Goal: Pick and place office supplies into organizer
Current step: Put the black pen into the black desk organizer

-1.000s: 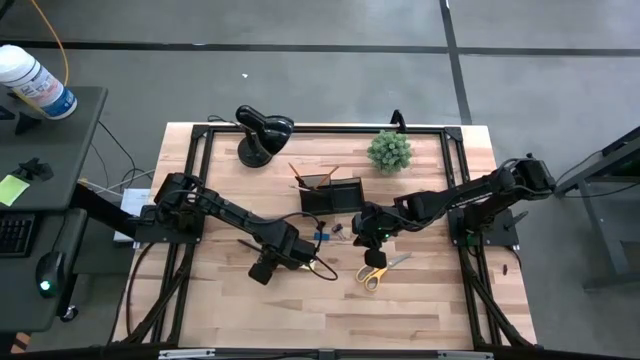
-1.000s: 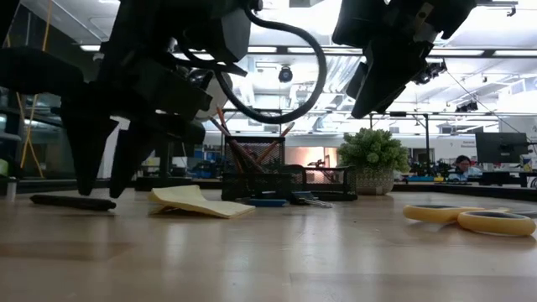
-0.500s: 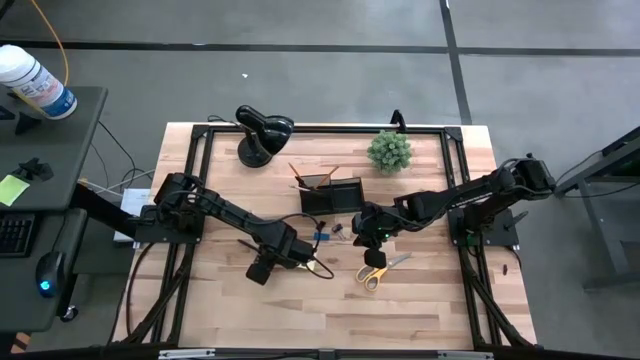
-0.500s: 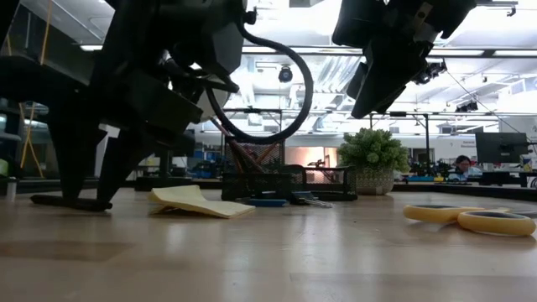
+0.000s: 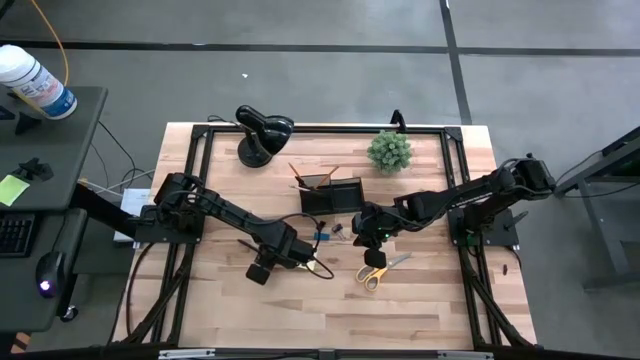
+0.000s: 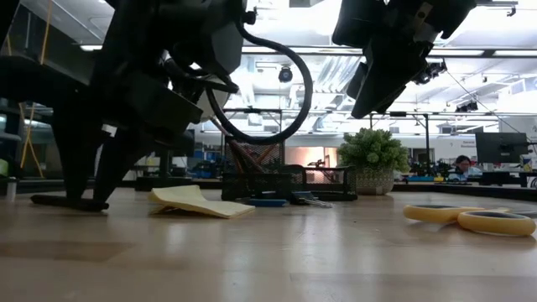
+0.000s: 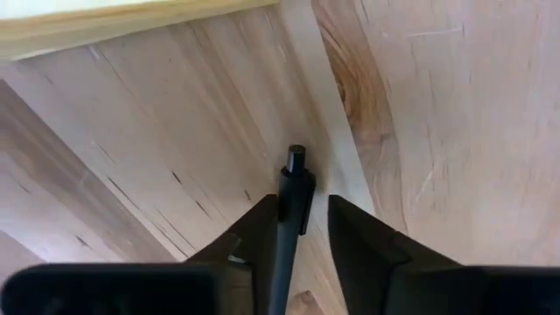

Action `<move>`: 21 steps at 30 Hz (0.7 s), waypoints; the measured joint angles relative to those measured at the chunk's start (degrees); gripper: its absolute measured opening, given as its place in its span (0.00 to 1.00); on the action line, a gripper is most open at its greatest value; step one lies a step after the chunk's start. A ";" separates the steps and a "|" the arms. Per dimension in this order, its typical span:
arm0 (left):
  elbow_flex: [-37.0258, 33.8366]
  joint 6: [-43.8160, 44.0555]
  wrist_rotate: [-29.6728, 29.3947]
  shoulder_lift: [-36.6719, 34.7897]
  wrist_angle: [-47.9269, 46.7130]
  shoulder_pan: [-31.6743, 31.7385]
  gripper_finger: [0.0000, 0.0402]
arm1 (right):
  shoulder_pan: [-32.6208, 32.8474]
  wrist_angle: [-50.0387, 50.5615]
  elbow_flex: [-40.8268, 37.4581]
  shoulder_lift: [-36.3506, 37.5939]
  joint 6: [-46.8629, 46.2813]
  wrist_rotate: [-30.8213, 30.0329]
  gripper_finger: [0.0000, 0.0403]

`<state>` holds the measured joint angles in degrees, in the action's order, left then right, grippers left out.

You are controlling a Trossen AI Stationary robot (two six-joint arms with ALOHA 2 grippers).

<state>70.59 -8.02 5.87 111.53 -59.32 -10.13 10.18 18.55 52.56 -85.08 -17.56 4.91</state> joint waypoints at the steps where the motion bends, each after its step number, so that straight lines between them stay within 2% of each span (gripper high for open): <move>1: 0.00 -0.26 0.05 0.00 0.31 0.00 0.20 | 0.01 0.00 0.00 0.00 0.00 0.00 0.03; 6: 0.02 -0.56 1.16 -0.11 2.18 0.00 0.09 | 0.01 0.00 0.00 0.00 0.01 -0.02 0.03; 10: -0.05 -0.82 2.01 -0.11 2.50 0.00 0.05 | 0.01 0.00 0.00 0.00 0.02 -0.04 0.03; 21: -4.19 -0.60 12.37 -0.42 5.90 0.19 0.18 | 0.00 0.00 0.00 0.00 0.04 -0.06 0.03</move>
<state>66.40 -8.62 18.23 111.11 -53.42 -9.94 10.19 18.55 52.56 -85.08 -17.52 4.84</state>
